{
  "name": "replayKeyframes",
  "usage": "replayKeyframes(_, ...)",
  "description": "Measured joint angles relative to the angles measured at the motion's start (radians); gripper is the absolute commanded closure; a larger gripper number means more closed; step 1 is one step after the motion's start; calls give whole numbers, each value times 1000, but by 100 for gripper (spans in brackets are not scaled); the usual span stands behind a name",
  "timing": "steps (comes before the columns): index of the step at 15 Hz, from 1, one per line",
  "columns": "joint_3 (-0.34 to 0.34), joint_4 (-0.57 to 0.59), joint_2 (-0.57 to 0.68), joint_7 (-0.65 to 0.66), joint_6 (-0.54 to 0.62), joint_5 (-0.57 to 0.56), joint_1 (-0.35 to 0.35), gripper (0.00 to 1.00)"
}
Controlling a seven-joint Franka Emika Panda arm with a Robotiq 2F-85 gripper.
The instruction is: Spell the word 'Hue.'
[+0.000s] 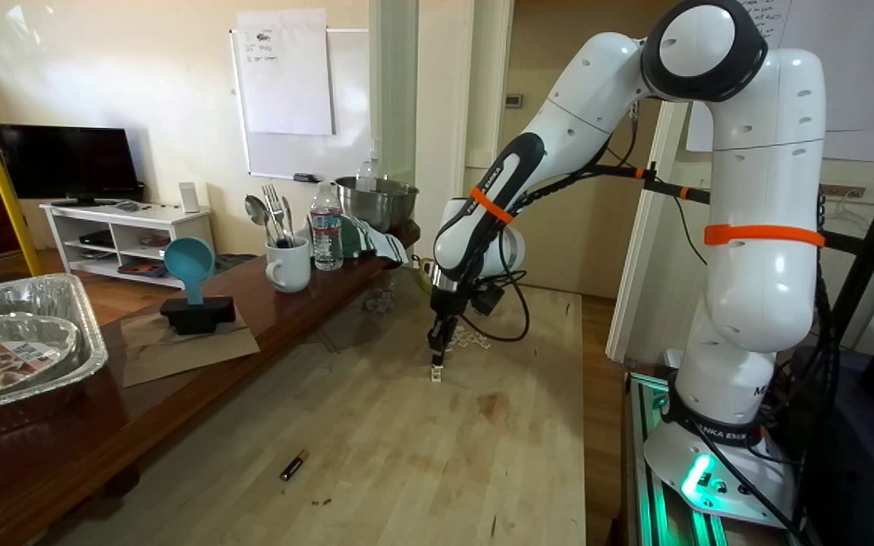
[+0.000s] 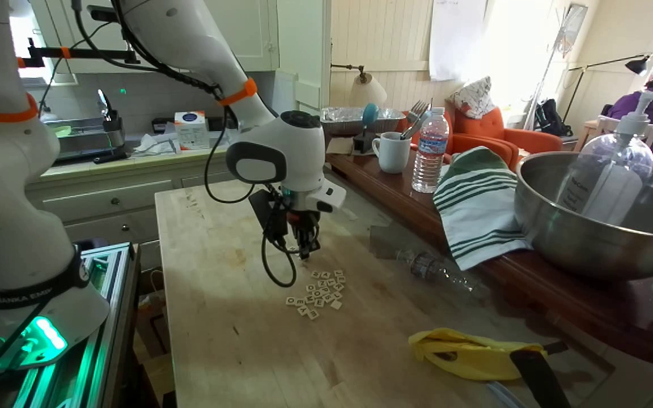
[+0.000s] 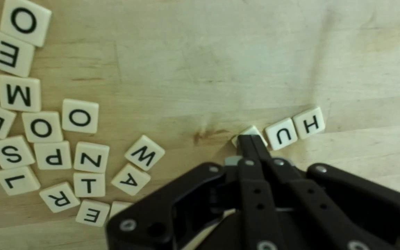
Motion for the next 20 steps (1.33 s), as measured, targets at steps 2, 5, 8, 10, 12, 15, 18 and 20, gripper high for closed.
replayKeyframes(2, 1, 3, 3, 15, 0, 4, 1, 100)
replayKeyframes(5, 1, 4, 3, 43, 0, 4, 1, 100)
replayKeyframes(8, 1, 5, 4, 74, -1, 4, 2, 100)
replayKeyframes(10, 1, 7, 4, 92, -4, 5, 5, 100)
replayKeyframes(12, 1, 8, 5, 106, -7, 7, 8, 100)
replayKeyframes(15, 2, 9, 5, 117, -12, 15, 12, 100)
replayKeyframes(18, 2, 11, 5, 123, -21, 26, 14, 100)
replayKeyframes(20, 2, 12, 5, 126, -22, 34, 14, 100)
